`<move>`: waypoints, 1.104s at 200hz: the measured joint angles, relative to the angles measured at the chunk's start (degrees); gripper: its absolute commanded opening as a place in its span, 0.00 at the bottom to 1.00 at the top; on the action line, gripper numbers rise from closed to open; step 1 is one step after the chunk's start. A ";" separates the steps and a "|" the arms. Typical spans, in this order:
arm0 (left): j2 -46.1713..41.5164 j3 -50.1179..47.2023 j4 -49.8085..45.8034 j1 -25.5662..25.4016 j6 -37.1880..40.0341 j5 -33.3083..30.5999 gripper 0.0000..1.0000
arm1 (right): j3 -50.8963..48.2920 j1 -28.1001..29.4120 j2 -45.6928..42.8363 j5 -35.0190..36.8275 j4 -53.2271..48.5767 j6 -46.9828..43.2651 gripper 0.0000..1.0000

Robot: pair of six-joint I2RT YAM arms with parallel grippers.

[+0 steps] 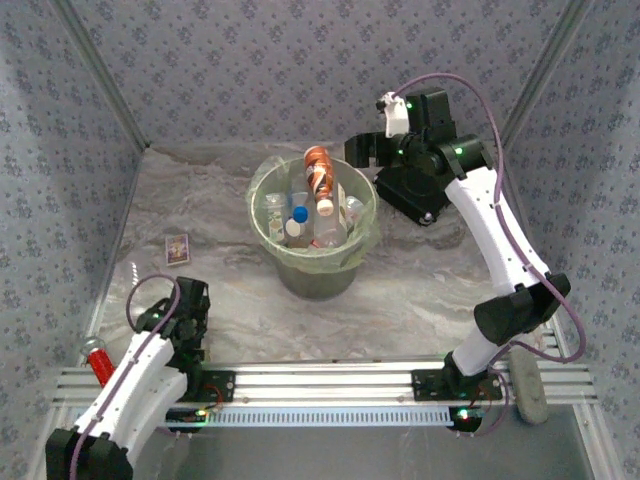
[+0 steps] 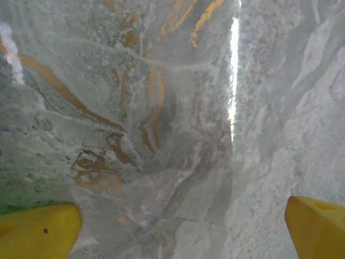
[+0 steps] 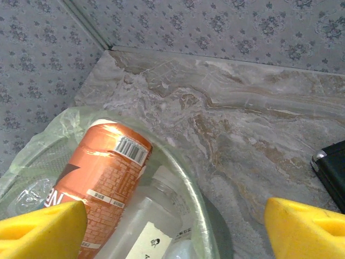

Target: Put the plastic bottles in the bin

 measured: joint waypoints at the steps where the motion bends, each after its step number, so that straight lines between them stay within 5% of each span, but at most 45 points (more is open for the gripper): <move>1: 0.11 0.09 0.02 0.15 0.15 -0.02 1.00 | -0.02 0.00 0.00 0.00 0.00 0.00 0.87; 42: 8.68 4.81 3.10 9.40 12.57 2.38 1.00 | -0.09 -0.35 0.00 0.15 -0.46 0.17 0.87; 102: 26.49 36.20 2.62 16.72 48.28 -2.93 1.00 | 0.15 -1.40 0.63 -0.98 -0.55 1.07 0.87; 141: 37.31 44.22 3.17 24.13 65.75 -8.04 1.00 | 2.58 -1.84 3.08 -2.80 -1.53 1.46 0.86; 221: 34.38 36.85 8.31 25.33 66.66 -28.50 1.00 | 5.51 -1.97 3.50 -4.00 -3.39 1.49 0.86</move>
